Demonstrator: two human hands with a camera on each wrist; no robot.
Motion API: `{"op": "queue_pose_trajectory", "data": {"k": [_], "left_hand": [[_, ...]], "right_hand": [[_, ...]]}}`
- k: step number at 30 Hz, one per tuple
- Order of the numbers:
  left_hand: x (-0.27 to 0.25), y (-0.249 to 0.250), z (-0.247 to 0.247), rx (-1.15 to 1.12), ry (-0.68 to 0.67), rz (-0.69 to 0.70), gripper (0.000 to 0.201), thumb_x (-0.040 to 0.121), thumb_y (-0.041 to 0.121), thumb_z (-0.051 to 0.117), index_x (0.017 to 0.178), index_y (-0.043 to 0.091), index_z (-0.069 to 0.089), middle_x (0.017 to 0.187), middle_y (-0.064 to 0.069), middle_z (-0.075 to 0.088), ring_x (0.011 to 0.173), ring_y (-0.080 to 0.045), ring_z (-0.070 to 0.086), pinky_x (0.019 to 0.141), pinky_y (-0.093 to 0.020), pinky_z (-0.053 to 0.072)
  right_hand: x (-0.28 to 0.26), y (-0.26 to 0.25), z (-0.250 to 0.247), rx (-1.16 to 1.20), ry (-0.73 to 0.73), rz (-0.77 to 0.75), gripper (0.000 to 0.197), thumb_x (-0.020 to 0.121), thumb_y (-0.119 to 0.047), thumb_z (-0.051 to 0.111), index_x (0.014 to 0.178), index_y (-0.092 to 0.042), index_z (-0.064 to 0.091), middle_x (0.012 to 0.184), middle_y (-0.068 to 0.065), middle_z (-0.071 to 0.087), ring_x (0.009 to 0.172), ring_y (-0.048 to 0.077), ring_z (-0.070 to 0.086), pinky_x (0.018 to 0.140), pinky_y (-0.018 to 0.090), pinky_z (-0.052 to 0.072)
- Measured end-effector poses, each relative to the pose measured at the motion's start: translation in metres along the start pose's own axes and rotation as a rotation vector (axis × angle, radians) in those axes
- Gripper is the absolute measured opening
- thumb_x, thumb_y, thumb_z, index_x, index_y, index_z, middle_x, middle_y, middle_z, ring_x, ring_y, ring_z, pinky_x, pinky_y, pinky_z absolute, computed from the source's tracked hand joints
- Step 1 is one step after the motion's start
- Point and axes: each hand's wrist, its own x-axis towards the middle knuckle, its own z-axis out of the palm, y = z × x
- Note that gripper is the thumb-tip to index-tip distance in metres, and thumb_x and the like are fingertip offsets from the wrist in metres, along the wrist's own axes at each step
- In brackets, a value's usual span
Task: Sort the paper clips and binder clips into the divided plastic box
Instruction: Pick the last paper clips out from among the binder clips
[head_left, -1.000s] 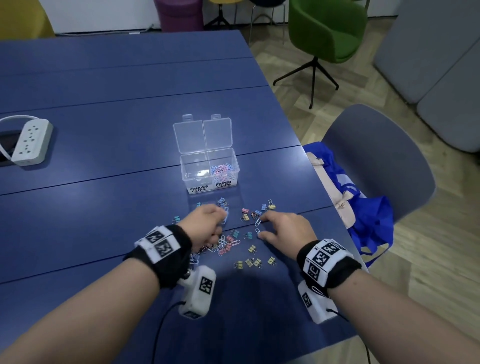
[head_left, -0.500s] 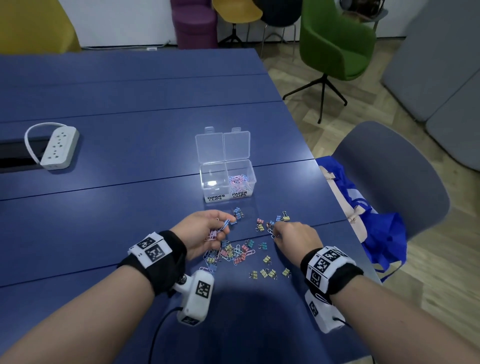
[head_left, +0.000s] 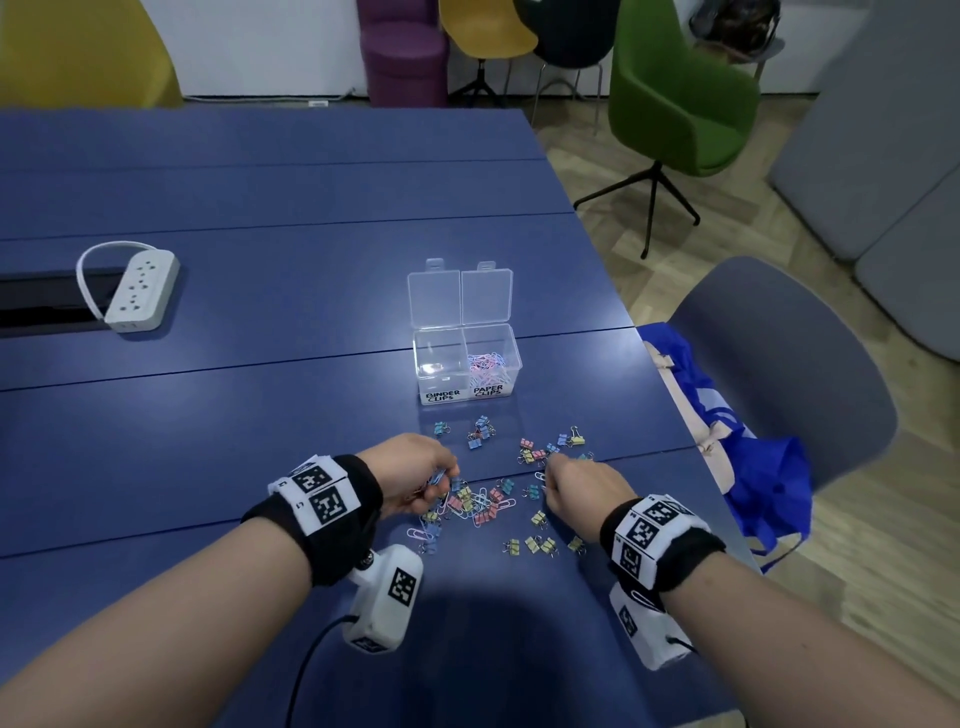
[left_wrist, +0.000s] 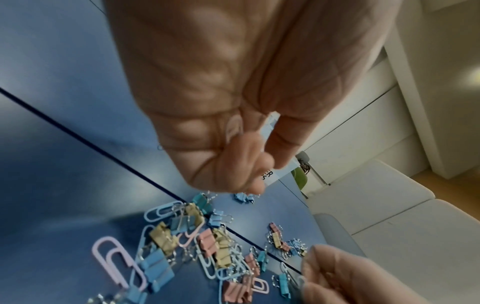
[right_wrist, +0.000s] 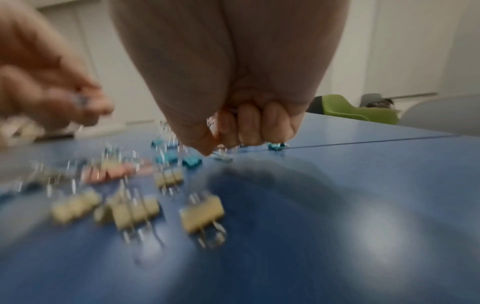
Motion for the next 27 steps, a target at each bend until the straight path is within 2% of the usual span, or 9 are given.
{"op": "queue_pose_trajectory", "data": {"k": [5, 8, 10, 14, 16, 18, 21, 24, 27], "left_hand": [[0.001, -0.006, -0.004, 0.007, 0.054, 0.009, 0.013, 0.092, 0.007, 0.045, 0.081, 0.005, 0.052, 0.059, -0.007, 0.045, 0.043, -0.014, 0.036, 0.038, -0.018, 0.028], [0.001, -0.010, -0.007, 0.007, 0.049, 0.010, 0.022, 0.097, 0.017, 0.043, 0.079, 0.007, 0.053, 0.059, -0.004, 0.045, 0.047, -0.014, 0.036, 0.040, -0.020, 0.028], [0.002, -0.010, -0.008, 0.037, 0.055, 0.000, 0.024, 0.096, 0.017, 0.042, 0.076, 0.010, 0.052, 0.058, -0.001, 0.042, 0.047, -0.013, 0.034, 0.037, -0.018, 0.025], [0.002, -0.012, -0.007, 0.073, 0.071, -0.033, 0.023, 0.085, 0.008, 0.040, 0.067, 0.013, 0.052, 0.053, 0.001, 0.038, 0.040, -0.012, 0.026, 0.039, -0.014, 0.017], [0.000, -0.011, -0.004, 0.114, 0.057, -0.014, 0.026, 0.085, 0.005, 0.037, 0.064, 0.011, 0.051, 0.047, 0.003, 0.036, 0.036, -0.010, 0.023, 0.038, -0.013, 0.016], [0.000, -0.012, -0.002, 0.231, 0.095, 0.077, 0.032, 0.085, 0.000, 0.037, 0.060, 0.009, 0.054, 0.040, 0.007, 0.039, 0.035, -0.009, 0.029, 0.037, -0.017, 0.023], [0.004, -0.020, -0.003, 0.450, 0.190, 0.268, 0.033, 0.086, 0.010, 0.045, 0.058, 0.013, 0.062, 0.043, 0.007, 0.049, 0.048, -0.014, 0.044, 0.051, -0.023, 0.036], [0.004, -0.025, 0.000, 0.772, 0.179, 0.402, 0.013, 0.086, 0.025, 0.057, 0.088, 0.020, 0.068, 0.060, 0.013, 0.052, 0.066, -0.014, 0.053, 0.064, -0.023, 0.041], [0.004, -0.022, 0.010, 1.084, 0.148, 0.477, 0.034, 0.082, 0.023, 0.055, 0.114, 0.033, 0.056, 0.077, 0.010, 0.056, 0.082, -0.017, 0.058, 0.069, -0.025, 0.042]], "right_hand": [[-0.003, 0.012, -0.012, 0.377, -0.001, 0.080, 0.010, 0.094, -0.011, 0.039, 0.085, -0.009, 0.043, 0.082, 0.010, 0.052, 0.073, 0.024, 0.047, 0.066, 0.029, 0.035], [-0.001, 0.021, -0.008, 0.512, 0.025, 0.130, 0.005, 0.091, -0.009, 0.045, 0.087, -0.011, 0.046, 0.082, 0.006, 0.053, 0.072, 0.021, 0.047, 0.066, 0.027, 0.036], [0.002, 0.022, -0.004, 0.662, -0.005, 0.176, 0.011, 0.092, -0.006, 0.041, 0.091, -0.013, 0.048, 0.075, 0.001, 0.049, 0.064, 0.015, 0.044, 0.059, 0.024, 0.036], [0.007, 0.014, -0.003, 1.244, -0.018, 0.380, 0.033, 0.090, 0.003, 0.023, 0.076, -0.010, 0.049, 0.061, 0.006, 0.038, 0.051, 0.016, 0.036, 0.039, 0.017, 0.026], [0.006, 0.013, -0.006, 1.554, -0.047, 0.406, 0.028, 0.085, 0.004, 0.024, 0.070, -0.007, 0.046, 0.061, 0.007, 0.036, 0.048, 0.016, 0.034, 0.037, 0.015, 0.021], [0.005, 0.014, -0.008, 1.703, -0.099, 0.388, 0.025, 0.087, -0.004, 0.032, 0.067, -0.007, 0.046, 0.059, 0.005, 0.038, 0.048, 0.015, 0.034, 0.038, 0.018, 0.018], [0.007, 0.013, -0.008, 1.551, -0.058, 0.379, 0.025, 0.090, -0.007, 0.037, 0.070, -0.008, 0.051, 0.058, 0.002, 0.039, 0.044, 0.012, 0.031, 0.039, 0.018, 0.017], [0.008, 0.012, -0.005, 1.069, -0.008, 0.292, 0.031, 0.090, 0.000, 0.032, 0.075, -0.013, 0.056, 0.068, 0.005, 0.048, 0.052, 0.013, 0.038, 0.044, 0.019, 0.029], [0.003, 0.012, -0.003, 0.434, 0.050, 0.157, 0.021, 0.093, -0.014, 0.035, 0.087, -0.013, 0.055, 0.090, 0.008, 0.064, 0.081, 0.026, 0.058, 0.073, 0.031, 0.046]]}}
